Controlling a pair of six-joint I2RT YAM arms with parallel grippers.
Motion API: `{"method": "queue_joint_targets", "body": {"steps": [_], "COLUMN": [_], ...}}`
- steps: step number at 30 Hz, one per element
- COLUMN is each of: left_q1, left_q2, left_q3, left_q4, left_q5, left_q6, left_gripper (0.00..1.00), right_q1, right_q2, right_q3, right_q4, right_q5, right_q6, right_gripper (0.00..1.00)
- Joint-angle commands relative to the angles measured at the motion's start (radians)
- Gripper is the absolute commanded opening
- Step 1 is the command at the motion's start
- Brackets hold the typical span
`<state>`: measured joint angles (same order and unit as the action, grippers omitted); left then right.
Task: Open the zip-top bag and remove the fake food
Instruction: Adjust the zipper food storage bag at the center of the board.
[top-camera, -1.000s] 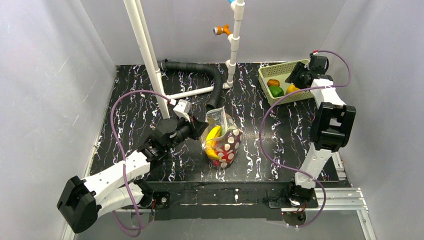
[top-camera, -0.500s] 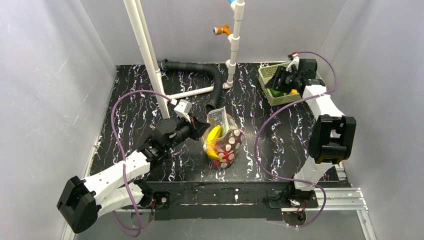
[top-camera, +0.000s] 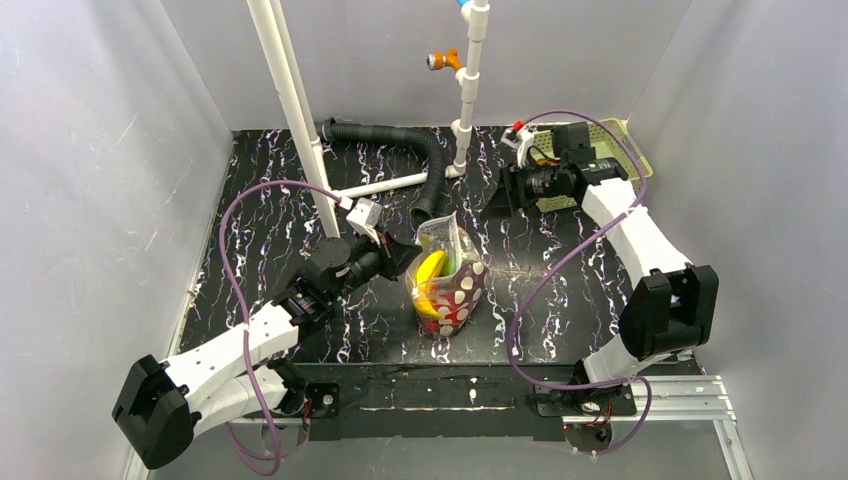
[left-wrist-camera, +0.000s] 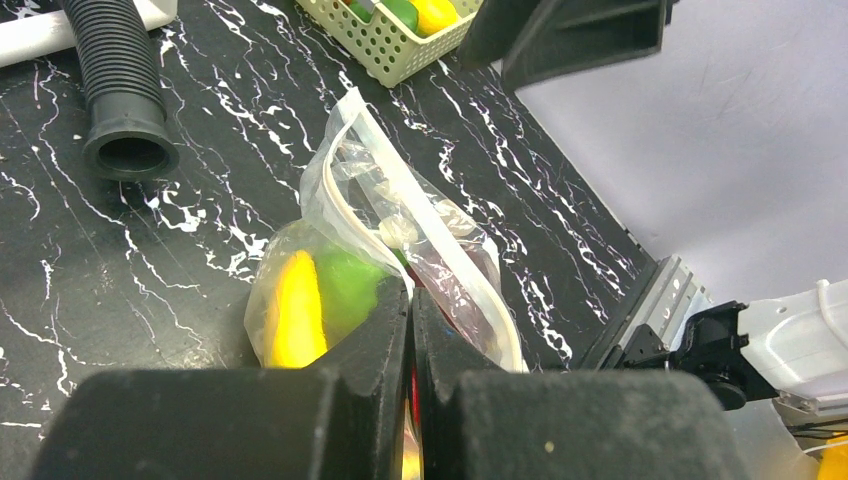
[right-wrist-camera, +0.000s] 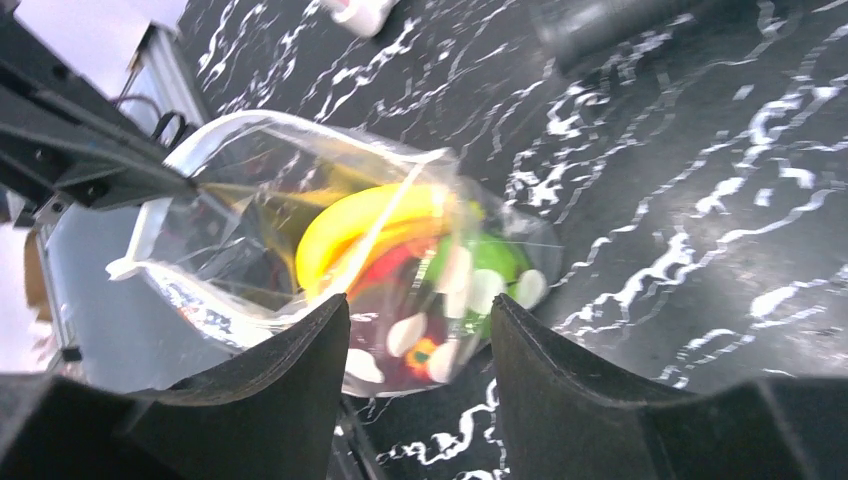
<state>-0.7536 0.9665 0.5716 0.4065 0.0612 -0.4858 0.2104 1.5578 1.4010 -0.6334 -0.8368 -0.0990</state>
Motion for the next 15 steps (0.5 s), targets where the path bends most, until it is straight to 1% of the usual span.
{"method": "queue_joint_targets", "body": {"steps": [1,4,6,12,15], "left_q1": [0.006,0.006,0.006,0.005,0.005], "left_q2": [-0.026,-0.027,-0.025,-0.018,-0.018], "left_q3": [0.029,0.028,0.028,0.030,0.028], "left_q4": [0.045,0.051,0.057,0.067,0.070], "left_q5": [0.019,0.023,0.026,0.036,0.038], "left_q6": [-0.008,-0.015,-0.020,-0.029,-0.033], "left_gripper": [0.00,0.00,0.00,0.00,0.00], "right_q1": [0.085,0.120,0.143,0.213,0.230], "right_q2": [-0.020,0.014,0.026,0.043,0.057], "right_q3": [0.055,0.092,0.096,0.087,0.093], "right_q4": [-0.124,-0.181,-0.190,-0.163,-0.145], "right_q5": [0.006,0.040,0.068,0.172,0.219], "right_q6": [-0.062,-0.066,-0.058,-0.016,0.012], "right_gripper": [0.60,0.59,0.58,0.53,0.53]}}
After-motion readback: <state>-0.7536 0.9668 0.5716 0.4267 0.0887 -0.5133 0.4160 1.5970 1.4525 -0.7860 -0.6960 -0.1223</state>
